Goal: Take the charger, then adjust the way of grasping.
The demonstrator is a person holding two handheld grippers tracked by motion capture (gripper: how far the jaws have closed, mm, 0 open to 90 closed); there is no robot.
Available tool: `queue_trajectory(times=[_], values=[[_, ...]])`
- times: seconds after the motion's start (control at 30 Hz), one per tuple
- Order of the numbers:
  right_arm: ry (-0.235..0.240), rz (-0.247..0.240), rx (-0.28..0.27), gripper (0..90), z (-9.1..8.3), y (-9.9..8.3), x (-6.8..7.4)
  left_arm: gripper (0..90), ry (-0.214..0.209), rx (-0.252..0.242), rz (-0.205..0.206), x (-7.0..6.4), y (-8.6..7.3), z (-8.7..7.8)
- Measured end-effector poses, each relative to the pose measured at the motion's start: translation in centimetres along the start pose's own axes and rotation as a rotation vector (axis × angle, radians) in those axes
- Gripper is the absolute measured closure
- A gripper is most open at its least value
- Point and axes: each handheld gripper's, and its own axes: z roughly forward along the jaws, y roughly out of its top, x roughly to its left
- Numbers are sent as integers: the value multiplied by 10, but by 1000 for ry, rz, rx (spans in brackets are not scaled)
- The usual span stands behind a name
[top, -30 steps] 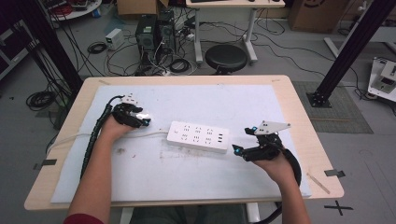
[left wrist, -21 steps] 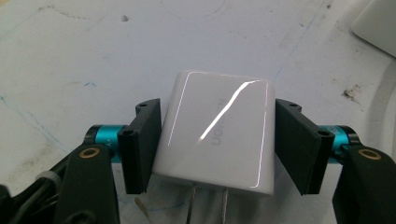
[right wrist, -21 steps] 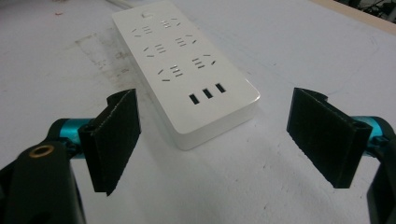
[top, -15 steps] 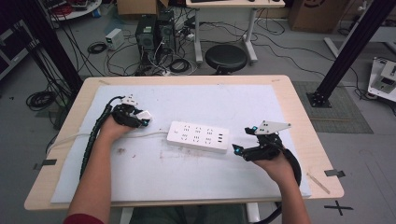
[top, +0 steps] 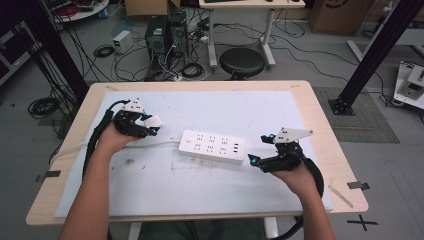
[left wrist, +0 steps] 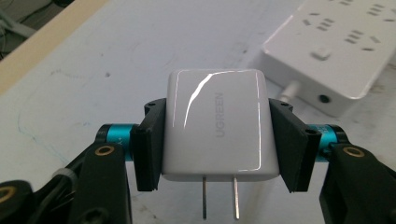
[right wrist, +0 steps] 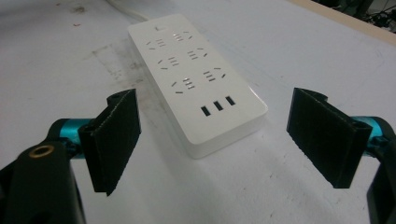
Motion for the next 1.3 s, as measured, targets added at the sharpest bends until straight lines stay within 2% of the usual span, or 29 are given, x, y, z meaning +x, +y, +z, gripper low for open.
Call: queue_trajectory(times=[0.03,0.07,0.27,0.43,0.5,0.57,0.63,0.83,1.07,1.1,1.2,1.3], values=[[7,-3,-7,179,-3,3,2,425,-8,-10,32,-14,7,-9],[7,-3,-7,179,-3,3,2,425,-8,-10,32,-14,7,-9],[35,-15,8,179,-8,10,12,425,-59,-95,73,-54,17,-28],[44,-25,15,179,-8,12,20,425,-104,-125,132,-78,19,-33],[50,-15,15,178,-7,13,20,425,-117,-140,133,-83,18,-33],[53,-17,19,179,-7,13,21,425,-123,-141,155,-86,17,-32],[57,-11,22,179,-5,14,22,425,-136,-154,152,-90,16,-29],[76,-12,25,179,0,19,23,425,-145,-176,183,-96,18,-23],[154,-1,39,178,18,28,31,425,-173,-208,249,-109,18,-12],[154,-1,39,178,18,28,31,425,-177,-214,251,-112,18,-11],[182,21,40,179,24,30,37,425,-170,-241,287,-121,19,-10],[214,40,32,179,30,30,43,425,-163,-269,302,-131,19,-8]])
